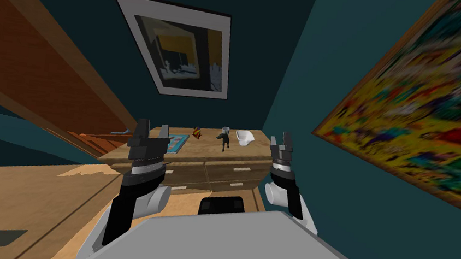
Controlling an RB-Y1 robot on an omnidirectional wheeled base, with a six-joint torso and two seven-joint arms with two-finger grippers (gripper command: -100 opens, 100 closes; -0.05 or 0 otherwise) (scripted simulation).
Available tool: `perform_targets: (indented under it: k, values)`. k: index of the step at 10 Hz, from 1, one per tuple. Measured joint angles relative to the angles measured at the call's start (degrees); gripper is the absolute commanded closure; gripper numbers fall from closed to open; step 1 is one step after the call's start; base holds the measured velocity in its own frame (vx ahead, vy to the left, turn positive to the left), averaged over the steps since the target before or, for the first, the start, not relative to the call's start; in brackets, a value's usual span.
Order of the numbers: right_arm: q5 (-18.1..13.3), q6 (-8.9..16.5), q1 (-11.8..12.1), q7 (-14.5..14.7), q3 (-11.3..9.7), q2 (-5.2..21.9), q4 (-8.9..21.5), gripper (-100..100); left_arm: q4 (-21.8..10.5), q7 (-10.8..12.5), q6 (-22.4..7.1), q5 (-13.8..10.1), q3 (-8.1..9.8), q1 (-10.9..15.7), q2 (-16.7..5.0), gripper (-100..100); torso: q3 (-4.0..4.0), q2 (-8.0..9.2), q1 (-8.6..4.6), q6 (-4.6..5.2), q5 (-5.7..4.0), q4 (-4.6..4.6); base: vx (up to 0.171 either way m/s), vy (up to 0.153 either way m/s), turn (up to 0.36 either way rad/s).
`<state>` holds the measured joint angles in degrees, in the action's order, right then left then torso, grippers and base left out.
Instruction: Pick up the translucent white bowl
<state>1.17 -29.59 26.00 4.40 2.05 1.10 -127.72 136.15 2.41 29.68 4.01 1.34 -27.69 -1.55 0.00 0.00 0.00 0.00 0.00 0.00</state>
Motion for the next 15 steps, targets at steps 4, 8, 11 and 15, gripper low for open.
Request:
perform_targets:
  k: [4, 8, 11, 15]
  values:
    - [-2.94, -0.09, 0.60, 1.30, 0.51, 6.94, 1.91, -100, 0.00, 0.00, 0.00, 0.00, 0.00, 0.01, 0.00, 0, 0.15, 0.26, 0.06, 0.01, 0.01, 0.06, -0.061, 0.014, -0.052]
    - [-5.57, -0.55, 1.52, 2.47, 0.77, 12.51, 3.91, -100, 0.00, 0.00, 0.00, 0.00, 0.00, 0.01, 0.00, 0, 0.14, 0.23, 0.04, -0.01, 0.01, 0.06, -0.059, 0.018, -0.032]
    - [-8.35, -0.55, 1.87, 3.69, 0.70, 17.33, 6.14, -100, 0.00, 0.00, 0.00, 0.00, 0.00, 0.01, 0.00, 0, 0.17, 0.28, 0.11, -0.01, 0.02, 0.07, -0.075, 0.033, -0.020]
    - [-11.31, -1.49, 2.96, 4.91, 0.79, 23.01, 9.11, -100, 0.00, 0.00, 0.00, 0.00, 0.00, 0.01, 0.00, 0, 0.12, 0.19, 0.07, -0.01, 0.02, 0.05, -0.056, 0.025, 0.002]
